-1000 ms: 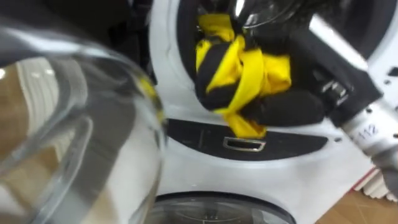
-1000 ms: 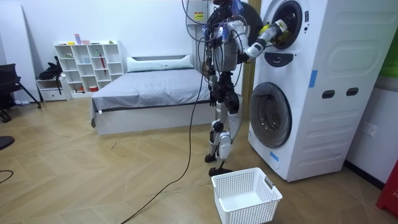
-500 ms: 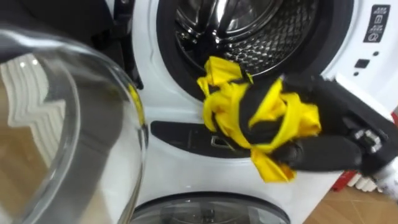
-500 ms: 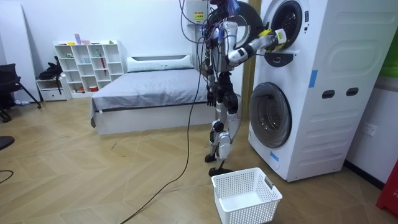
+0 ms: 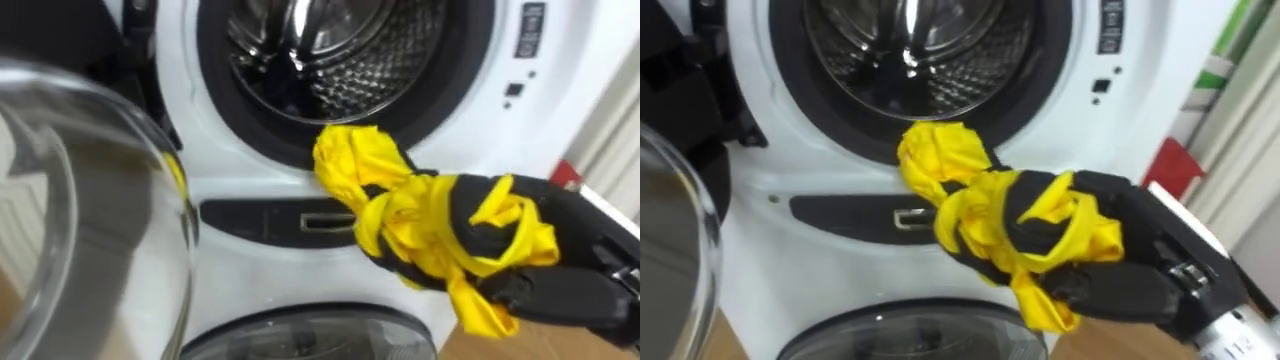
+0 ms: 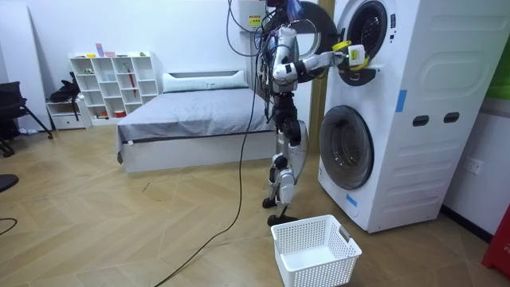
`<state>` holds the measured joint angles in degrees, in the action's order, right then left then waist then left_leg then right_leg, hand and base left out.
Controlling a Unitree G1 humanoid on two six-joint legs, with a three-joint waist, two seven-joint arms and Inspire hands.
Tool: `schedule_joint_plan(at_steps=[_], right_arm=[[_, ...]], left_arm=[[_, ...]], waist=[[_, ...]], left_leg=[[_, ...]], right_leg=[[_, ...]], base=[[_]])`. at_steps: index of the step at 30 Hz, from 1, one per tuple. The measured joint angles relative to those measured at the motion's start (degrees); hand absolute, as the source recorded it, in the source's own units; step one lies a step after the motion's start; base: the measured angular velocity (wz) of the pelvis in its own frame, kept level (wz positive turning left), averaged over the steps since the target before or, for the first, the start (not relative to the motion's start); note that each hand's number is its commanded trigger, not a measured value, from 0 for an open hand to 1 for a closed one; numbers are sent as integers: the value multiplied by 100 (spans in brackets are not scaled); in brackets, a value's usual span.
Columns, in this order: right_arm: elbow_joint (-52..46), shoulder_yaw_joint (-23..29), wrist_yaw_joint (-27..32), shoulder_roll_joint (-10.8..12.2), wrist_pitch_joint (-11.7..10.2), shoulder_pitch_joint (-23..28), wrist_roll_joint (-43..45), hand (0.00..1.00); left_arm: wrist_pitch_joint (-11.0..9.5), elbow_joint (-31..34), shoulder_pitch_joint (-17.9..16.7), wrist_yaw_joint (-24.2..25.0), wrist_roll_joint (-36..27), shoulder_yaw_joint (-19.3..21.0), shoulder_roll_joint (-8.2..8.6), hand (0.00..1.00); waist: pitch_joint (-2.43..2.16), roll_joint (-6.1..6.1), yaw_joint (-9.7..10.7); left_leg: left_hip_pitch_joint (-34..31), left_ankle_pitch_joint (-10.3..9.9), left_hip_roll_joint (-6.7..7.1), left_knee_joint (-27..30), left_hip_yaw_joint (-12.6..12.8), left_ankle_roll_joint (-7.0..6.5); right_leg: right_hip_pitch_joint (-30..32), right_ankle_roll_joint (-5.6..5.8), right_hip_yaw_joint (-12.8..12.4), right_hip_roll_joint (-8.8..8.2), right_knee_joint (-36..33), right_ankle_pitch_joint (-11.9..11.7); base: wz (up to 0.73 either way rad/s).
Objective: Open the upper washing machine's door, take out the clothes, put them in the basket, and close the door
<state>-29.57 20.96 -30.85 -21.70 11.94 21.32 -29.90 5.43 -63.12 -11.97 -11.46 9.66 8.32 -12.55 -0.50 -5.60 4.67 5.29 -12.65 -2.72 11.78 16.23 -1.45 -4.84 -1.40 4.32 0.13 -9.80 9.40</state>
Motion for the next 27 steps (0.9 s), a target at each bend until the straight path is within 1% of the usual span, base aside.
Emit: schedule_joint_plan(at_steps=[2,3,4,5,6,7,8,9,10,11,12,13,14,15,16,17,18,19,20,21,22,23,24,25,26,27], right_arm=[[354,0,25,120,11,135,0,100],[432,0,31,125,11,164,-2,100],[630,-13,34,125,12,202,-56,100],[799,-23,85,134,13,283,-186,100],[868,-23,113,143,13,320,-214,100],[1034,-31,152,173,13,337,-218,100],[1218,-60,198,201,12,334,-223,100],[1312,-68,211,216,12,335,-222,100],[1490,-96,247,231,11,333,-215,100],[1713,-163,256,232,-2,333,-215,100],[1837,-203,260,240,-4,335,-209,100],[2089,-255,316,288,-2,360,-153,100],[2320,-314,445,365,-3,361,-100,100],[2404,-357,511,378,-3,354,-97,100],[2628,-444,589,409,-8,301,-75,100],[2951,-531,658,484,-55,194,20,100],[3170,-595,705,514,-109,132,92,100],[3580,-685,840,584,-136,-7,283,100],[3879,-781,1026,618,-136,-71,374,100],[3972,-833,1122,619,-135,-92,418,100],[4086,-943,1296,622,-136,-141,573,100],[4378,-1074,1441,639,-203,-254,629,100],[4572,-1095,1512,677,-230,-329,646,100],[4967,-1102,1720,750,-247,-493,648,100],[5195,-1098,1970,764,-248,-599,651,100],[5289,-1094,2088,764,-258,-655,650,100]], left_arm=[[2,-1,116,2,0,0,-48,0],[2,-2,145,0,-7,-10,-50,0],[17,-26,237,-10,-28,-105,-63,0],[46,-95,365,-13,-72,-297,-78,0],[48,-113,425,-13,-80,-372,-77,0],[46,-108,522,-8,-116,-488,-74,0],[41,-104,609,0,-121,-538,-75,0],[42,-104,656,9,-120,-561,-76,0],[45,-105,730,62,-121,-659,-80,0],[49,-105,773,113,-133,-793,-80,0],[54,-106,781,125,-144,-885,-79,0],[55,-110,809,187,-170,-1040,-59,0],[58,-99,840,225,-238,-1168,-25,0],[60,-96,862,229,-276,-1210,-7,0],[64,-101,912,232,-343,-1289,32,0],[69,-103,945,231,-372,-1371,60,0],[69,-105,950,233,-434,-1444,71,0],[66,-110,954,242,-566,-1562,103,0],[63,-110,962,247,-591,-1658,151,0],[58,-106,968,247,-599,-1663,182,0],[46,-106,981,246,-686,-1679,211,0],[55,-107,968,246,-763,-1677,213,0],[54,-104,967,240,-809,-1677,211,0],[44,-97,960,232,-958,-1681,223,0],[38,-72,964,232,-1118,-1689,252,0],[32,-65,962,233,-1194,-1710,261,0]], waist=[[0,-1,-31],[19,-41,-26],[-2,23,-10],[4,16,52],[-3,28,73],[7,21,105],[-8,51,131],[-13,59,139],[-13,74,165],[-9,100,258],[-13,111,313],[-14,148,364],[-17,218,378],[-17,256,378],[-9,352,413],[-8,442,501],[-4,492,541],[-18,565,624],[-20,692,649],[3,755,665],[63,857,707],[58,921,822],[57,946,880],[39,1007,931],[36,1078,953],[39,1114,961]], left_leg=[[26,-7,-79,18,298,13],[19,-6,-97,20,372,15],[8,-18,-136,56,525,32],[-42,-27,-166,104,607,43],[-65,-25,-179,117,665,42],[-106,-27,-220,161,796,41],[-160,-35,-268,216,935,36],[-164,-37,-284,221,1024,32],[-174,-37,-316,234,1175,28],[-203,-41,-354,291,1302,23],[-230,-44,-361,307,1345,18],[-275,-44,-367,311,1404,18],[-301,-43,-386,319,1528,18],[-335,-43,-388,332,1564,18],[-420,-43,-408,372,1671,17],[-511,-43,-409,399,1762,17],[-539,-43,-409,398,1813,17],[-602,-43,-406,398,1861,17],[-682,-44,-407,396,1943,16],[-721,-44,-400,395,1956,16],[-811,-43,-357,386,1956,16],[-902,-44,-345,390,1974,15],[-935,-44,-345,392,1985,15],[-1019,-43,-343,394,1988,14],[-1092,-41,-339,401,1986,12],[-1117,-41,-339,401,1984,12]], right_leg=[[128,-18,-259,74,-29,-97],[168,-22,-303,84,-36,-120],[255,-16,-423,110,-83,-161],[331,27,-502,132,-98,-189],[378,41,-555,144,-108,-211],[455,18,-682,185,-112,-253],[542,18,-825,230,-115,-326],[591,21,-903,248,-125,-361],[679,31,-1065,285,-157,-418],[746,38,-1142,306,-197,-458],[771,38,-1164,311,-203,-475],[842,51,-1209,313,-207,-499],[954,68,-1240,307,-211,-513],[1015,87,-1250,302,-218,-530],[1145,106,-1330,318,-240,-573],[1288,112,-1445,358,-291,-617],[1331,118,-1513,369,-303,-622],[1426,120,-1577,388,-315,-623],[1554,120,-1684,395,-335,-623],[1607,123,-1699,392,-343,-625],[1733,139,-1731,391,-416,-635],[1856,152,-1809,402,-463,-643],[1906,153,-1810,400,-475,-643],[2005,153,-1825,403,-490,-643],[2099,153,-1826,407,-506,-643],[2128,154,-1829,412,-509,-643]], base=[[-66],[-67],[-56],[-55],[-52],[-61],[-65],[-69],[-62],[-53],[-41],[-47],[-53],[-58],[-46],[-41],[-33],[-40],[-43],[-45],[-33],[-24],[-8],[-8],[-12],[-19]])
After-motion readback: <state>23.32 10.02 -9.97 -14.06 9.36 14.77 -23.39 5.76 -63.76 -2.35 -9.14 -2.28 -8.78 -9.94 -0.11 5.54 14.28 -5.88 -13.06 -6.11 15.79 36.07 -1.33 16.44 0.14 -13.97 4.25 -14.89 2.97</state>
